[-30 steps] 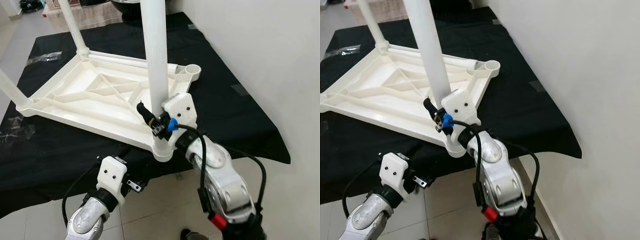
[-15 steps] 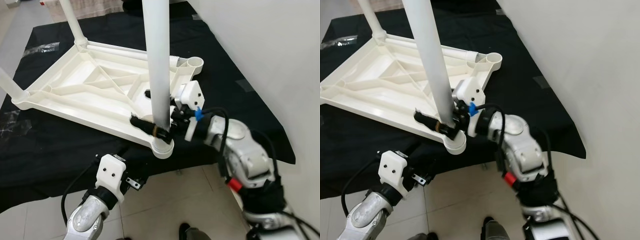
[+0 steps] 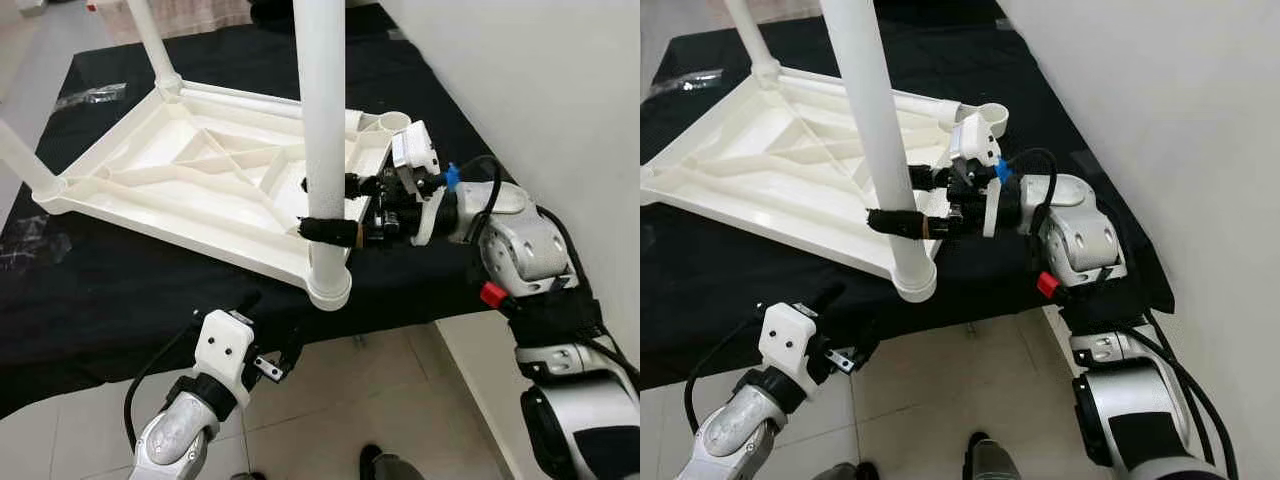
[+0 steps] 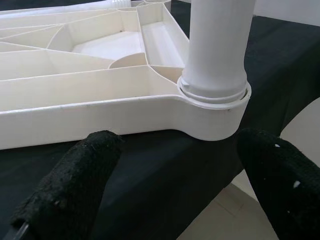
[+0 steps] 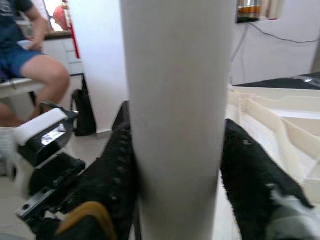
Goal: Building children table
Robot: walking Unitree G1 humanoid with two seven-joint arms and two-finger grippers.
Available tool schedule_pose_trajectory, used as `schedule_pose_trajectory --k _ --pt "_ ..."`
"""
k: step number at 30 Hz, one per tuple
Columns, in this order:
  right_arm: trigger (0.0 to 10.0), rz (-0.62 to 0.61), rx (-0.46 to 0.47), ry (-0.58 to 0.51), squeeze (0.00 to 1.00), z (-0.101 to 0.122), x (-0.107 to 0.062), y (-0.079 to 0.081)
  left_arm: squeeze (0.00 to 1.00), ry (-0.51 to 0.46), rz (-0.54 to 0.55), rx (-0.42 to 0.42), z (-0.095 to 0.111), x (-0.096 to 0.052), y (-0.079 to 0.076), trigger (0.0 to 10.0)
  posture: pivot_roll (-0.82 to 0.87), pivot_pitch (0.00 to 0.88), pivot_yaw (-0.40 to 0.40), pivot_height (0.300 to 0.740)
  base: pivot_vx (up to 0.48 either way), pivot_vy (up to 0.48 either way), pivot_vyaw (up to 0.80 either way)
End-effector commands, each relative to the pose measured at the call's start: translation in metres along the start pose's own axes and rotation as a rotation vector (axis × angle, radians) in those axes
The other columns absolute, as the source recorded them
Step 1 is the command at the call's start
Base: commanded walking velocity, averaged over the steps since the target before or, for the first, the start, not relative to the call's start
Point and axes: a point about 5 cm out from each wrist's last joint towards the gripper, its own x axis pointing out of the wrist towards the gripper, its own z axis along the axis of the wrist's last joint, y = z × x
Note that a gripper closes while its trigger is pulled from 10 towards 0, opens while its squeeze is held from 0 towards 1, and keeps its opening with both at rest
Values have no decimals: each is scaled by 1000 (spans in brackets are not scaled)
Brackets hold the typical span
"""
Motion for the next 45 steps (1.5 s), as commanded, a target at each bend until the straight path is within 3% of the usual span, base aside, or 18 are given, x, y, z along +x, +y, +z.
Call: schedule_pose_trajectory --k 1,8,10,11,12,14,15,16,18,27,28,29,31,32,38,43,44,45 --pt "0 17 -6 -2 0 1 -3 -1 0 16 -1 -1 -1 -3 -2 10000 56 255 27 740 0 0 0" --pt "0 -24 19 20 0 -12 -11 11 0 17 -1 -5 -1 -4 -2 10000 47 263 18 740 0 0 0" --pt "0 -354 117 67 0 -42 -3 19 0 19 1 -5 -2 -6 -2 10000 36 269 -5 740 0 0 0" --pt "0 -354 117 67 0 -42 -3 19 0 19 1 -5 -2 -6 -2 10000 36 269 -5 740 0 0 0" --pt "0 -510 167 81 0 -54 -1 21 0 20 3 -5 -3 -7 -2 10000 36 269 -5 740 0 0 0" --pt "0 -510 167 81 0 -54 -1 21 0 20 3 -5 -3 -7 -2 10000 36 269 -5 740 0 0 0" --pt "0 -644 286 199 0 -89 14 58 0 19 7 -5 -2 -7 0 10000 30 283 -15 740 0 0 0" --pt "0 -781 294 290 0 -105 21 88 0 18 10 -5 -1 -6 1 10000 26 290 -10 740 0 0 0" --pt "0 -847 302 323 0 -108 27 106 0 19 9 -2 -1 -7 1 10000 3 287 11 740 0 0 0" --pt "0 -850 216 301 0 -95 49 93 0 22 -11 -4 -4 -3 0 10000 20 261 0 740 0 0 0" --pt "6510 -852 214 297 0 -93 53 92 0 22 -8 -3 -4 -3 0 10000 22 260 -7 740 0 0 0" --pt "10000 -836 213 276 0 -89 56 89 0 18 5 1 -3 -3 0 10000 24 259 -14 740 0 0 0" --pt "10000 -843 212 243 0 -83 58 87 0 14 14 5 -2 -3 1 10000 24 259 -15 740 0 0 0" --pt "10000 -821 207 190 1000 -76 59 82 0 12 21 6 -2 -2 1 10000 24 259 -15 740 0 0 0" --pt "10000 -578 106 8 1000 -44 61 63 0 8 23 4 -2 -1 1 10000 26 254 -17 740 0 0 0" --pt "10000 -418 51 -19 1000 -32 56 52 0 7 21 1 -2 0 0 10000 29 254 -18 740 0 0 0" --pt "10000 -263 -9 10 0 -26 49 46 0 6 21 0 -2 0 0 10000 38 255 -20 740 0 0 0" --pt "10000 -263 -9 10 0 -26 49 46 0 6 21 0 -2 0 0 10000 38 255 -20 740 0 0 0"
